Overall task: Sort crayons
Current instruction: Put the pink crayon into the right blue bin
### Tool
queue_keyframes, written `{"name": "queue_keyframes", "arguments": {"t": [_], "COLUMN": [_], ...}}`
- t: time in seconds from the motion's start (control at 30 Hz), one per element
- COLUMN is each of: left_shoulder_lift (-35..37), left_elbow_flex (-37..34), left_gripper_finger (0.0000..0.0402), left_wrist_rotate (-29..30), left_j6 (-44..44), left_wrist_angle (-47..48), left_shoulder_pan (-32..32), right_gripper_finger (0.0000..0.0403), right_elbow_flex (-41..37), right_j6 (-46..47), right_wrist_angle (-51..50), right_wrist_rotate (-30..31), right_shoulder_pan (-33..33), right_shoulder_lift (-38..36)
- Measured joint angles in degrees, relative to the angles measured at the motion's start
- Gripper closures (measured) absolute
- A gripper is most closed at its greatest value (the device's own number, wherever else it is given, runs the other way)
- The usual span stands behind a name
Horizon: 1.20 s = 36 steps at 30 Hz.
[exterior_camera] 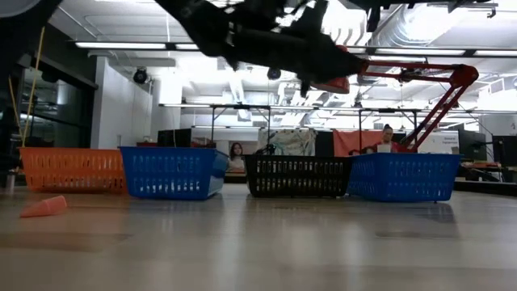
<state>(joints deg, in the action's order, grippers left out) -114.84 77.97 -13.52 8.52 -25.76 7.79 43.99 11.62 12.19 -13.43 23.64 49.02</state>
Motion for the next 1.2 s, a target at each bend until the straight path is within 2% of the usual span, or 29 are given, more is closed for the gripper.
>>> {"name": "queue_keyframes", "arguments": {"t": [0.07,0.23,0.53,0.7,0.8,0.93,1.07,1.2], "left_shoulder_lift": [-3.54,-9.70,-10.34,-9.79,-6.68,1.49,10.36,18.48], "left_elbow_flex": [3.44,8.35,8.83,8.83,8.79,8.84,8.83,8.78], "left_gripper_finger": [0.0401,0.0390,0.0338,0.0288,0.0258,0.0232,0.0227,0.0232], "left_wrist_rotate": [-1.56,-1.24,1.40,2.06,2.00,2.18,2.30,2.47], "left_j6": [0.92,1.79,1.93,6.97,8.81,8.62,2.88,-1.43], "left_wrist_angle": [0.07,0.93,3.91,4.49,9.05,22.15,33.72,37.78], "left_shoulder_pan": [-0.64,-2.15,-2.35,-2.17,-1.07,2.09,4.84,6.61], "right_gripper_finger": [0.0403,0.0403,0.0403,0.0403,0.0403,0.0403,0.0403,0.0403], "right_elbow_flex": [0.00,0.00,0.00,0.00,0.00,0.00,0.00,0.00], "right_j6": [-0.09,-0.11,-0.60,-3.07,-4.57,-6.10,-5.62,-1.00], "right_wrist_angle": [-0.10,-0.61,-0.92,-1.33,-1.39,-1.68,-2.06,-3.11], "right_wrist_rotate": [0.00,0.02,0.04,0.04,0.02,-0.44,-2.18,-4.65], "right_shoulder_pan": [0.00,0.00,0.00,0.00,0.00,0.00,-0.01,-0.07], "right_shoulder_lift": [0.17,0.50,0.39,0.41,0.41,0.39,0.39,0.39]}}
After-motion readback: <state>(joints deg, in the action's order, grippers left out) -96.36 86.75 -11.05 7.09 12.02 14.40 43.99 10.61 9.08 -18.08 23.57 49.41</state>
